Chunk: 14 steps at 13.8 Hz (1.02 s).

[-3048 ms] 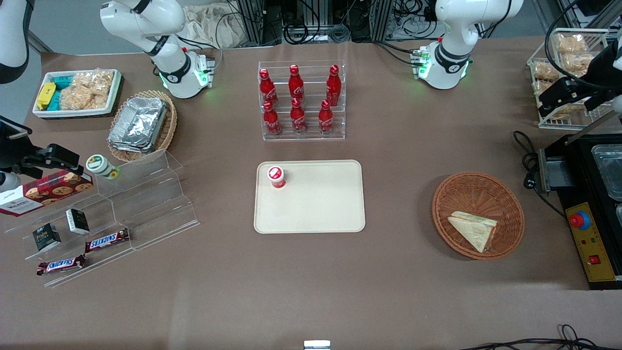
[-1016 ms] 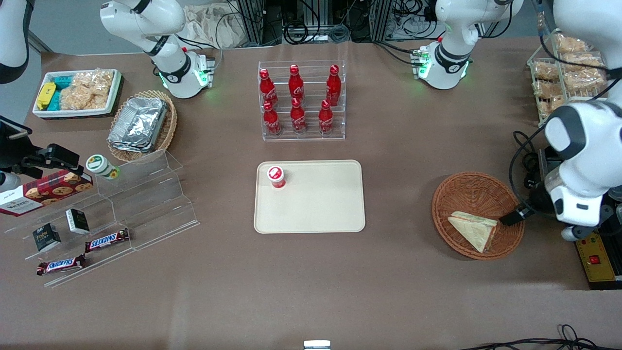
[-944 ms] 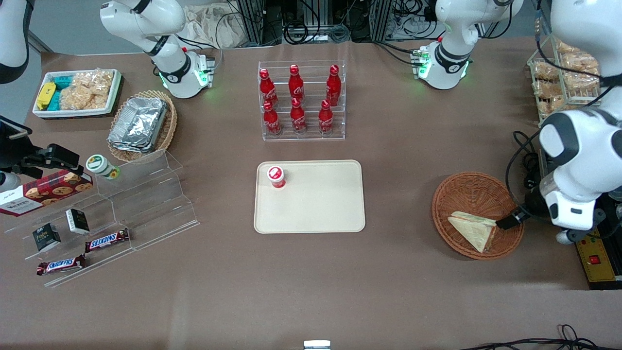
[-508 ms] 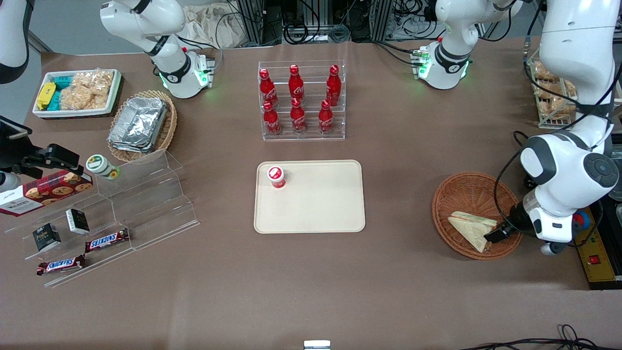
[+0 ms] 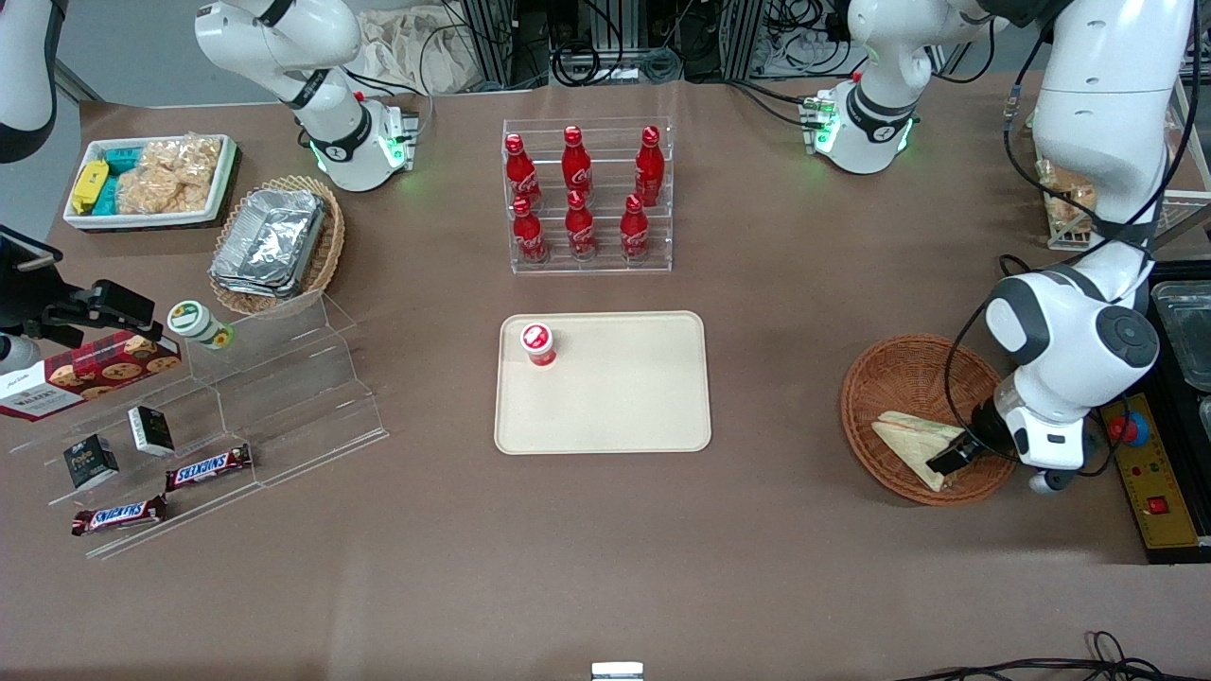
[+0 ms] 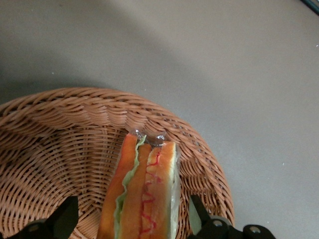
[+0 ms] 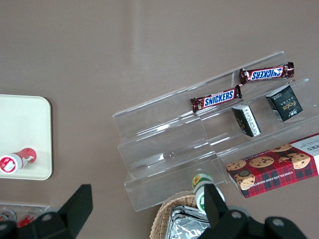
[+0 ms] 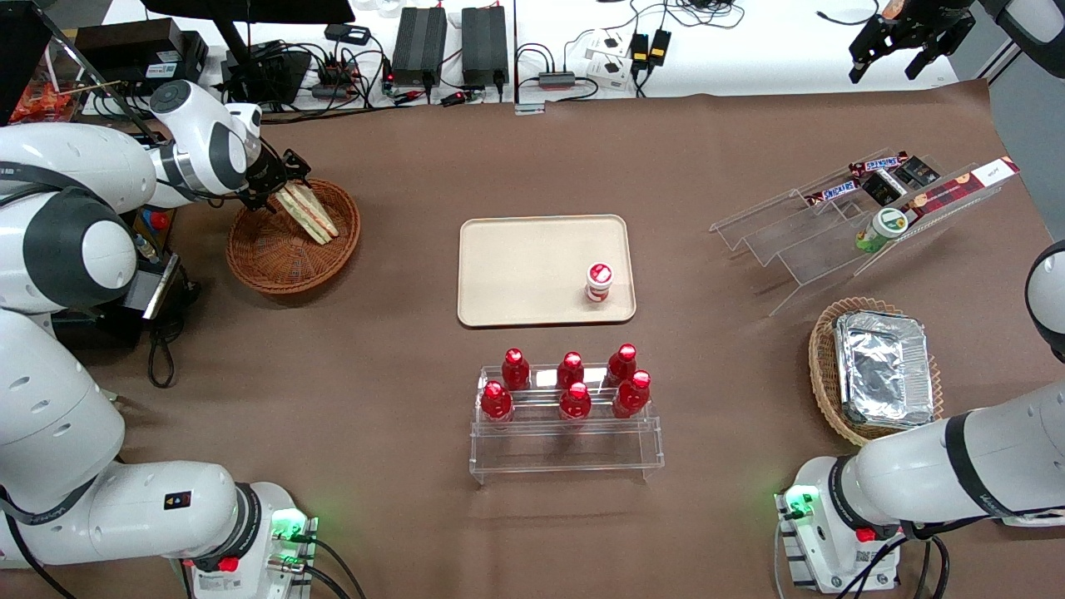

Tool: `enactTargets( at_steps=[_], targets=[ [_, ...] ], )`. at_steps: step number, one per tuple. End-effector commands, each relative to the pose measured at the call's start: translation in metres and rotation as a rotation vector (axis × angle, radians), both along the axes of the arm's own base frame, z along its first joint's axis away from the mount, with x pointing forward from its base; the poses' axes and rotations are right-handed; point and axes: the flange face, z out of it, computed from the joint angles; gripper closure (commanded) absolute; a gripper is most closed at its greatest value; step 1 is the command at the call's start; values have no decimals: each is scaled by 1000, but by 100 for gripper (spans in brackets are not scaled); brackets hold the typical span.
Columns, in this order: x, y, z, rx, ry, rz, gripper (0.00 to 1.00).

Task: Place sandwich from basket to tray
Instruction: 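Close the left gripper on the sandwich wrapper and lift it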

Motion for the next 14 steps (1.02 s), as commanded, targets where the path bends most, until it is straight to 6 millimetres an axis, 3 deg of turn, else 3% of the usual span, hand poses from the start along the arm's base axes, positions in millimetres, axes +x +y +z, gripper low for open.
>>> enactTargets(
  at_steps=[1,4,6,8,9,14],
  targets=[
    [-2,-4,0,-9,-15,17,6],
    [-2,-4,3,-10,-18,19,51],
    [-1,-6,12,-15,-25,25,74],
    [0,-6,49,-19,-52,23,87],
    [-3,-5,75,-23,-41,3,87],
    [-21,-7,242,-25,12,-152,90]
  ],
)
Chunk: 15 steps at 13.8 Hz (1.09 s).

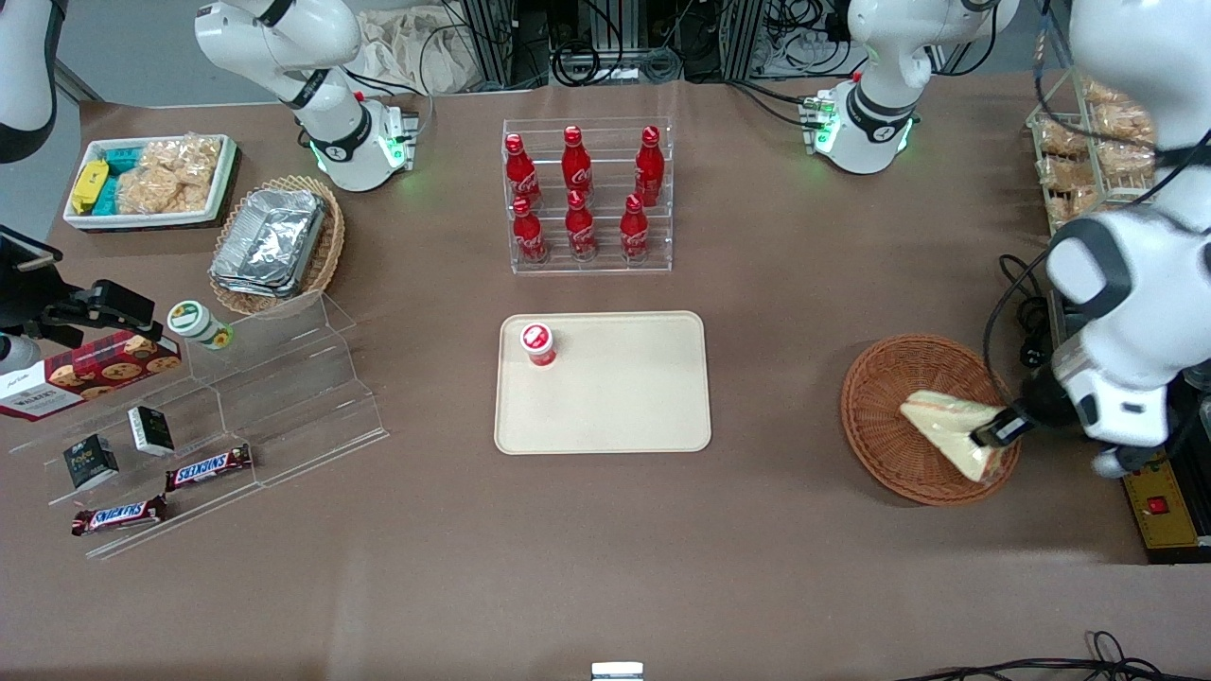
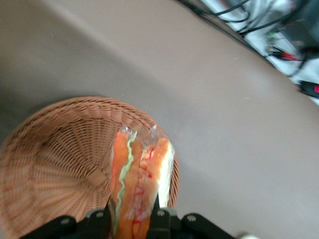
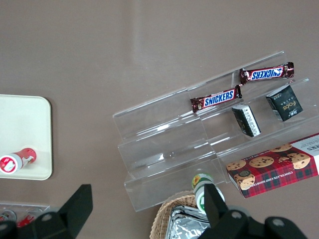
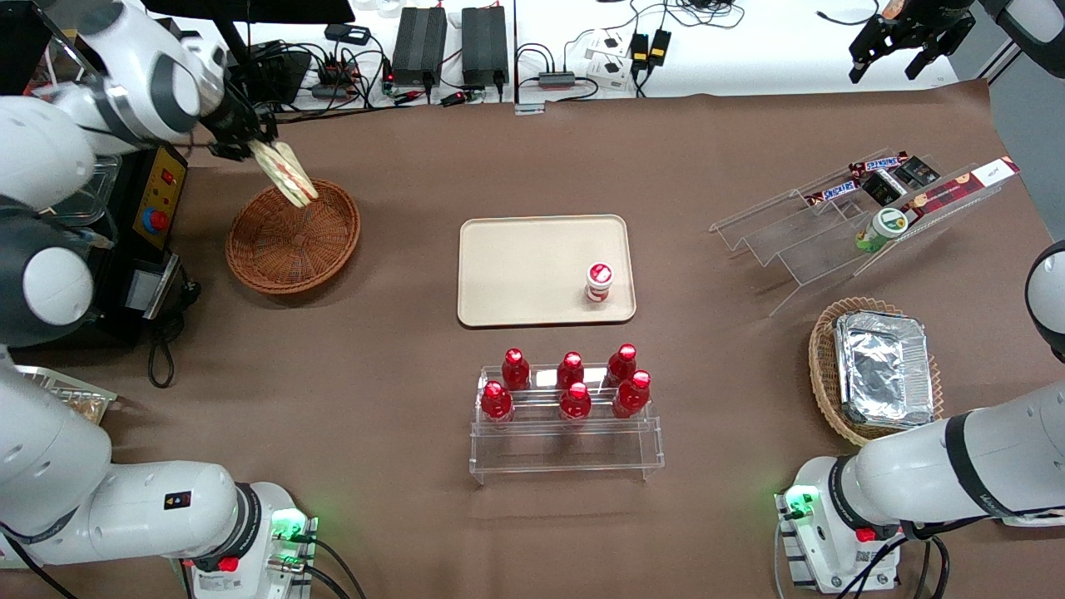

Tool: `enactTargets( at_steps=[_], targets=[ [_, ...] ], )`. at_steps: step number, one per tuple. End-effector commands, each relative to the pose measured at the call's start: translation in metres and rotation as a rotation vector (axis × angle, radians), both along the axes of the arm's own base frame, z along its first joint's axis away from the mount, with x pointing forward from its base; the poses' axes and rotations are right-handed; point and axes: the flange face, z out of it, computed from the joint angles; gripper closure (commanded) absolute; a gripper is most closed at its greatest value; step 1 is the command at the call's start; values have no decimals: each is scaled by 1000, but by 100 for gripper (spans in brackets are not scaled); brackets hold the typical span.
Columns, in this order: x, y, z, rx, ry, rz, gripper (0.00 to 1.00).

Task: Place sandwich from basket to tray
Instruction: 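Close the left gripper on the sandwich wrapper and lift it, then carry the held sandwich up and over toward the white tray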

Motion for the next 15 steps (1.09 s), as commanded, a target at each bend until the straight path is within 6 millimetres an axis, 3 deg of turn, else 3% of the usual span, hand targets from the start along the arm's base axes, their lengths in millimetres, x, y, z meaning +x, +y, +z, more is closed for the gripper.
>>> enactTargets(
  at_steps=[1,5,8,10,12,15],
  targets=[
    [-18,-1,93,34,41,-92,90],
    [-51,-26,201,88,137,-181,90],
    [-89,-84,255,134,151,-237,91],
    [-117,-137,273,143,160,-243,91],
    [-144,-202,278,187,159,-250,92],
    [-166,-286,254,228,178,-246,92]
  ],
)
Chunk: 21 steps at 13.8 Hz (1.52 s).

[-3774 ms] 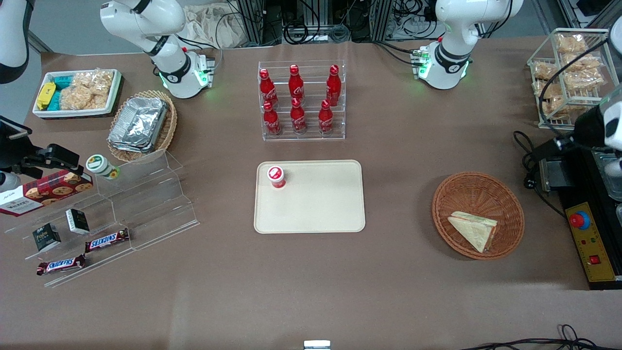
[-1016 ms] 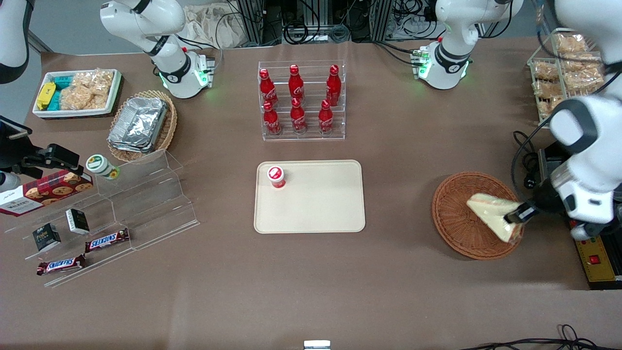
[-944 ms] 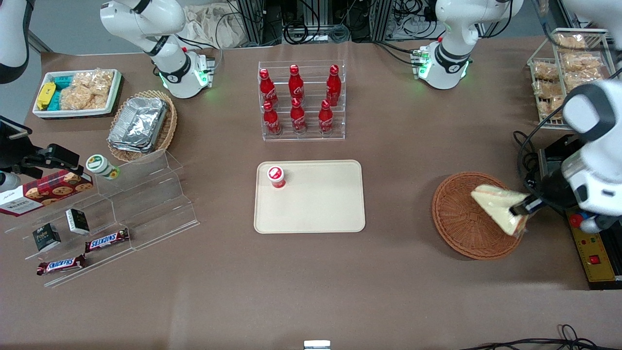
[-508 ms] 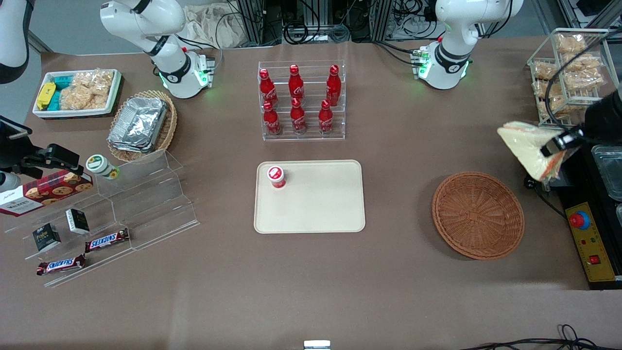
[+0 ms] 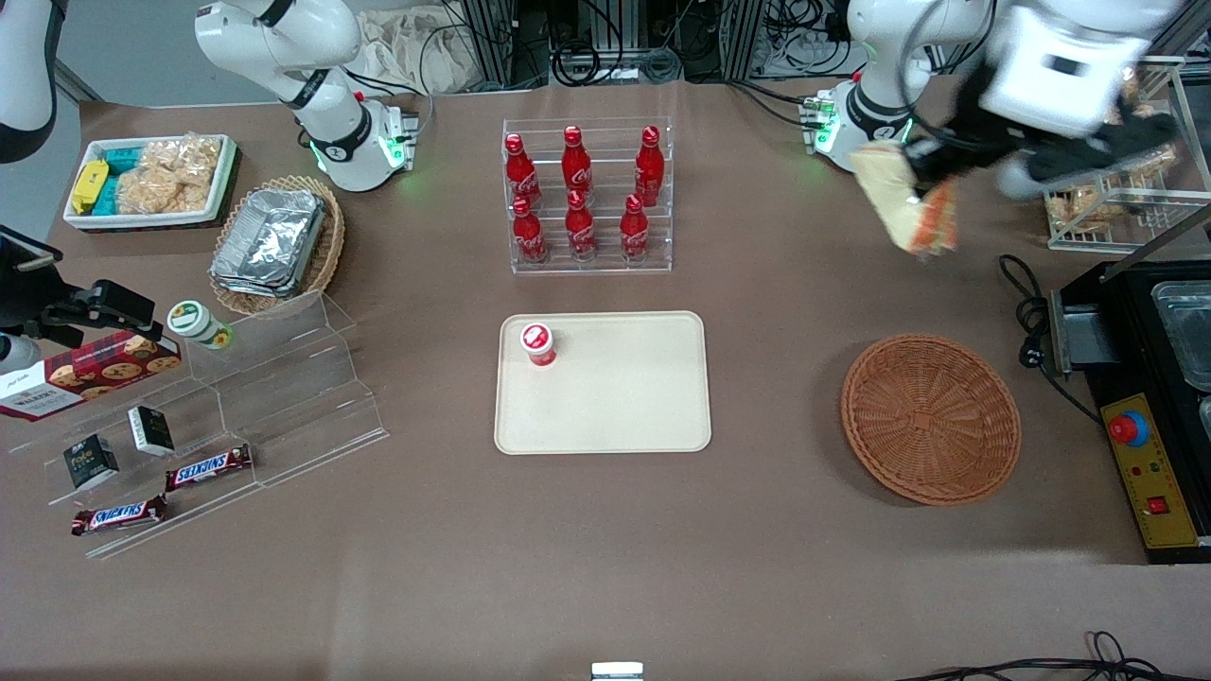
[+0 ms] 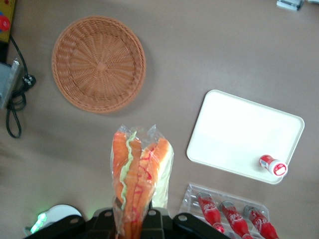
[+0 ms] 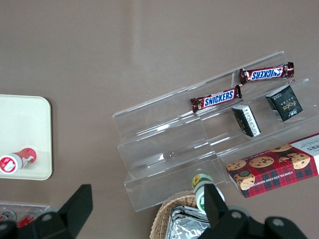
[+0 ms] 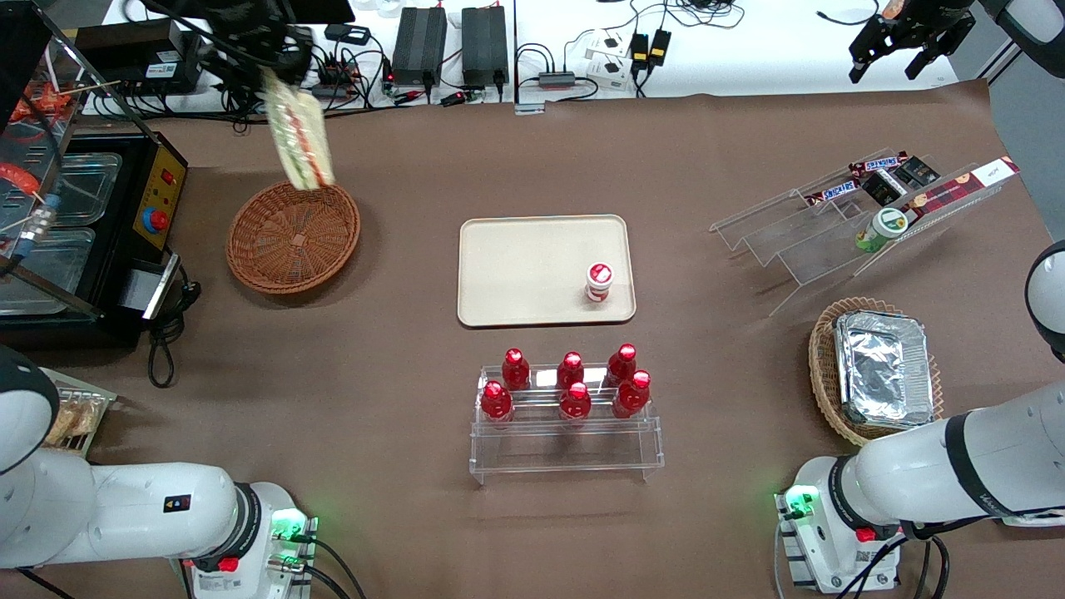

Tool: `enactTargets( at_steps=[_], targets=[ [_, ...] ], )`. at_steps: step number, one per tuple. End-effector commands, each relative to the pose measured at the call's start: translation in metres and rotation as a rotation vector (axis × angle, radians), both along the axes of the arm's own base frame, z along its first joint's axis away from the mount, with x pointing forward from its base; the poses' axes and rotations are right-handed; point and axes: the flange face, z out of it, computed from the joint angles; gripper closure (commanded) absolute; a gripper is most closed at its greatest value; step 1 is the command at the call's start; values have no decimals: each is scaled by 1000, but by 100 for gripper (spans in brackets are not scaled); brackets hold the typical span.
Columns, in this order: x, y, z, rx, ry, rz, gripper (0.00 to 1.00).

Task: Place sandwich from basket to tray
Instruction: 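Carry the held sandwich up and over toward the white tray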

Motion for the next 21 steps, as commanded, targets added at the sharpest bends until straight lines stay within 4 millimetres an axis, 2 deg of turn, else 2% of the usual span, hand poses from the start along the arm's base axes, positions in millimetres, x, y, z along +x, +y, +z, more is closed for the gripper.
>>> enactTargets(
  at_steps=[1,3,5,7,9,11,13,14,17,19,21],
  targets=[
    [-5,-58,-32,46,21,12,92],
    [3,-105,-79,66,-10,74,92],
    [8,-138,-130,66,-24,89,92],
    [15,-157,-180,54,-33,77,92],
    [27,-165,-228,36,-35,46,92],
    [20,-201,-280,57,-31,-40,92],
    [35,-208,-337,89,-36,-53,92],
    [31,-219,-363,102,-49,-83,92],
    [32,-222,-428,156,-32,-148,92],
    [32,-220,-456,178,-21,-172,91],
    [42,-219,-465,172,-20,-168,86]
  ],
)
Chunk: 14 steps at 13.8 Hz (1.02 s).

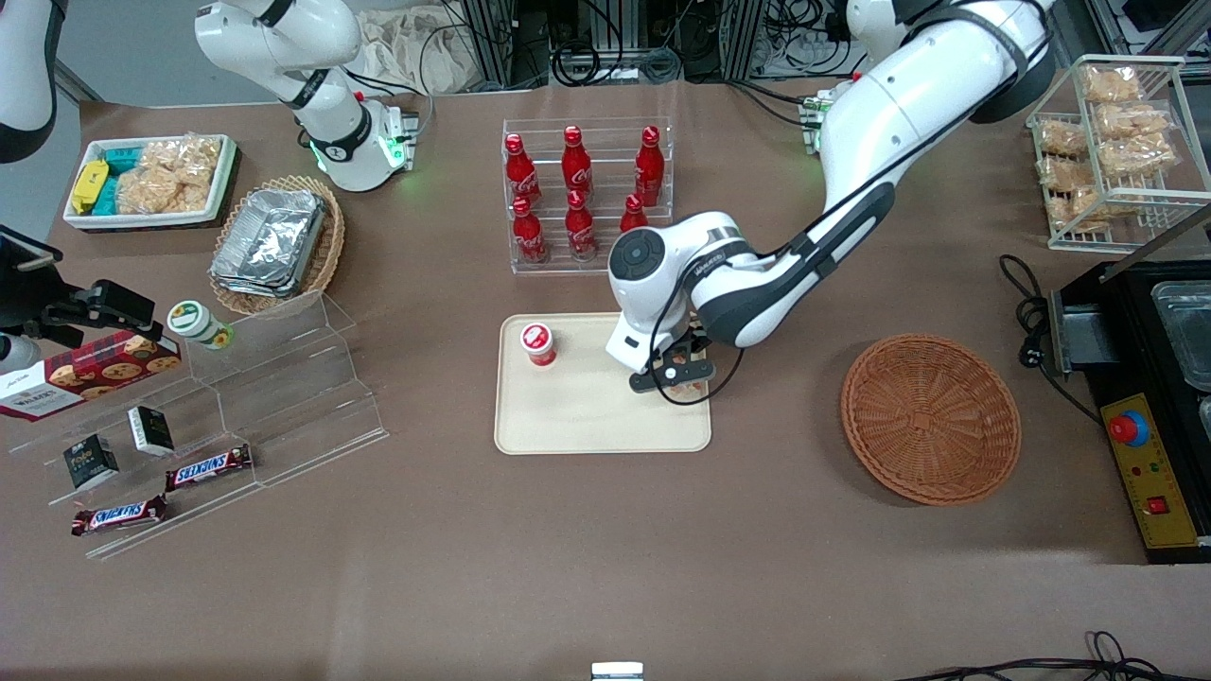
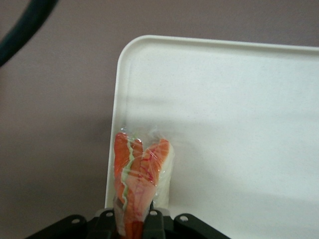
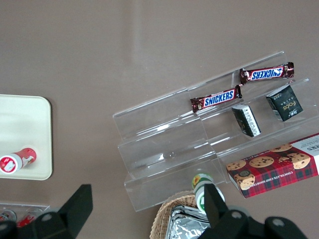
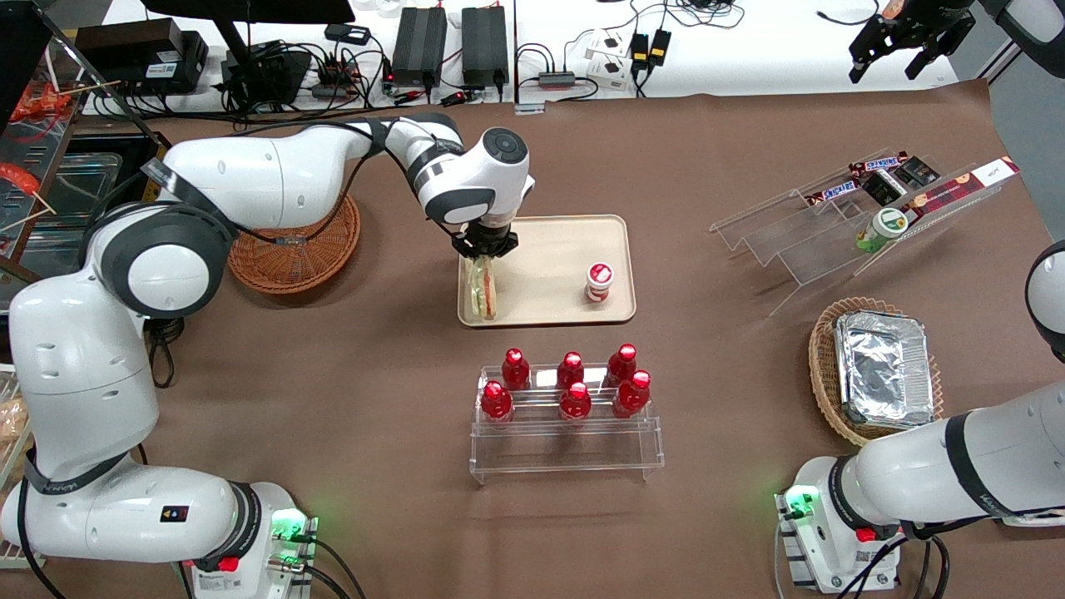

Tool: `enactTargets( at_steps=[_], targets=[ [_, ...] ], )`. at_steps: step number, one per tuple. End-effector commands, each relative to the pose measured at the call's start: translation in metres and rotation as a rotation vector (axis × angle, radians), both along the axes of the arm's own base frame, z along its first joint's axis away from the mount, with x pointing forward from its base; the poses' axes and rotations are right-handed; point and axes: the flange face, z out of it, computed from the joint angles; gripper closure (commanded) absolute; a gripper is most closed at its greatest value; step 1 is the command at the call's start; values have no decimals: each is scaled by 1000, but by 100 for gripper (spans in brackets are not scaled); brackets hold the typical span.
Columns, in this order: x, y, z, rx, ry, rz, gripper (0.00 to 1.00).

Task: Place sandwich from basket to tray
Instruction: 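Lower the sandwich onto the white tray and open the left gripper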

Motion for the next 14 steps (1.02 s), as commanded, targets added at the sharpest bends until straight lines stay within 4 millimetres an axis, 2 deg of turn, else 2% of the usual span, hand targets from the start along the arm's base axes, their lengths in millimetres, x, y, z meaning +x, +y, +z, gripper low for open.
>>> enactTargets(
  at_steps=[1,2,3,5,6,8,9,11,12,14],
  targets=[
    [16,-6,2,-19,-23,14,79],
    [17,-5,1,-17,-28,13,68],
    [19,-5,3,-19,-30,15,52],
    [26,-4,15,-32,-57,64,4],
    [31,-2,28,-45,-82,130,0],
    [40,1,80,-71,-170,222,0],
    [50,15,105,-88,-199,273,0],
    [53,29,172,-145,-243,361,0],
    [53,42,207,-163,-263,401,0],
    [55,78,265,-179,-277,493,0]
  ],
)
